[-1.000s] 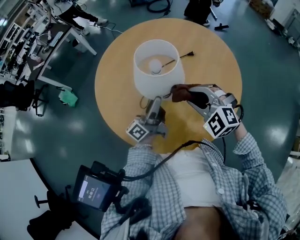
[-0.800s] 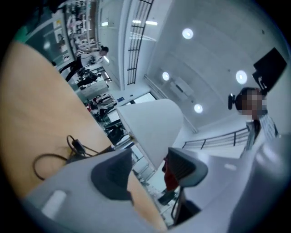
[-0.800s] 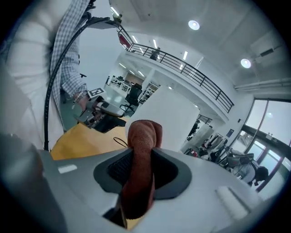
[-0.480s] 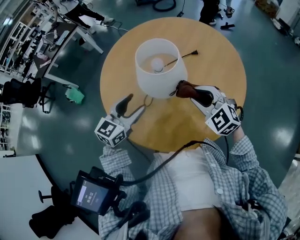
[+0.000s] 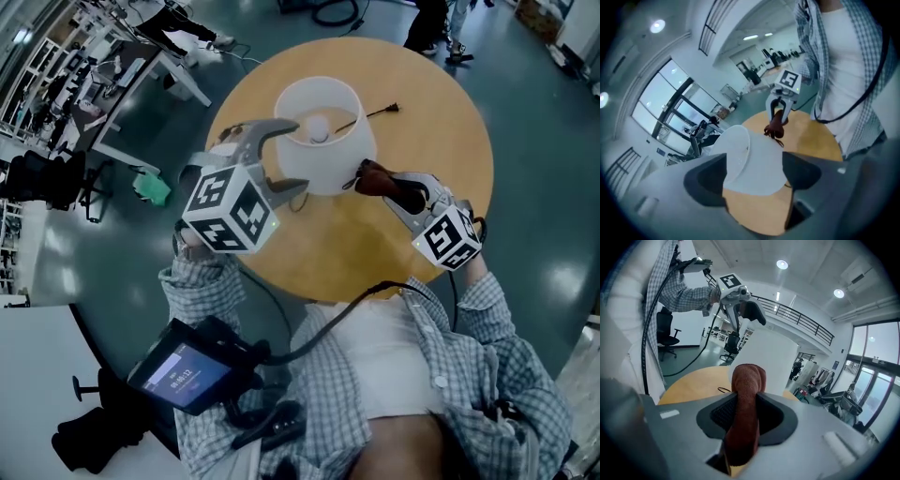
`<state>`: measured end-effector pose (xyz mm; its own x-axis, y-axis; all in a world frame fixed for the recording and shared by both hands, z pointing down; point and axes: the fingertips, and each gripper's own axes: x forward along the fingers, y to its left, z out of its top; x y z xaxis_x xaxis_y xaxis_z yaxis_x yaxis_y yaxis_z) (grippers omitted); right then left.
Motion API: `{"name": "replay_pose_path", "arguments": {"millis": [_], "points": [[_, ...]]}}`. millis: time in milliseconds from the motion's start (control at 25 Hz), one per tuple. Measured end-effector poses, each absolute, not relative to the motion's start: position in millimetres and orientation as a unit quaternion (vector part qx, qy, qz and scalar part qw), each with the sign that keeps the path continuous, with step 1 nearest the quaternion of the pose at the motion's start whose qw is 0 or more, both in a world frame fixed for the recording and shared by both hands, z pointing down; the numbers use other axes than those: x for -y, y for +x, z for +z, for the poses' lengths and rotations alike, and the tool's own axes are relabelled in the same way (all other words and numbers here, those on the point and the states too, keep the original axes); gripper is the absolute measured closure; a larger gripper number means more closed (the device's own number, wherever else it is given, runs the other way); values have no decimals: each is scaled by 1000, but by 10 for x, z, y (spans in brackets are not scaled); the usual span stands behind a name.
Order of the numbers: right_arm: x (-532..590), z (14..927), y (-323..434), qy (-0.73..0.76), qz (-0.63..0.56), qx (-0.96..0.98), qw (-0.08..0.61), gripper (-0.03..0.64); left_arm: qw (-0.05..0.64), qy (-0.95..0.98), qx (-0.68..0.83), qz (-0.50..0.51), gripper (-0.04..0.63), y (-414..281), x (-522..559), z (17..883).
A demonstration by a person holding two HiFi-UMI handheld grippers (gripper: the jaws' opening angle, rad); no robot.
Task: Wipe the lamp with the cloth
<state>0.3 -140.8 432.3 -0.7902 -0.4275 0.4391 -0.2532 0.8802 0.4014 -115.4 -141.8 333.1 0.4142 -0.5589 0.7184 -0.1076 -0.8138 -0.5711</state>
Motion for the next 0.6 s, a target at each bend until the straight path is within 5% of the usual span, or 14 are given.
{"name": "replay_pose_path", "arguments": {"millis": [400,600], "points": [[1539,4427,115,206,-127,934,262,505,283,-713,-117,-630,248,-1167,1821,3676],[1531,4445,243,220,-110,934,260,505,258,-729,-88,-628,359,-1139,1694,3773]]}}
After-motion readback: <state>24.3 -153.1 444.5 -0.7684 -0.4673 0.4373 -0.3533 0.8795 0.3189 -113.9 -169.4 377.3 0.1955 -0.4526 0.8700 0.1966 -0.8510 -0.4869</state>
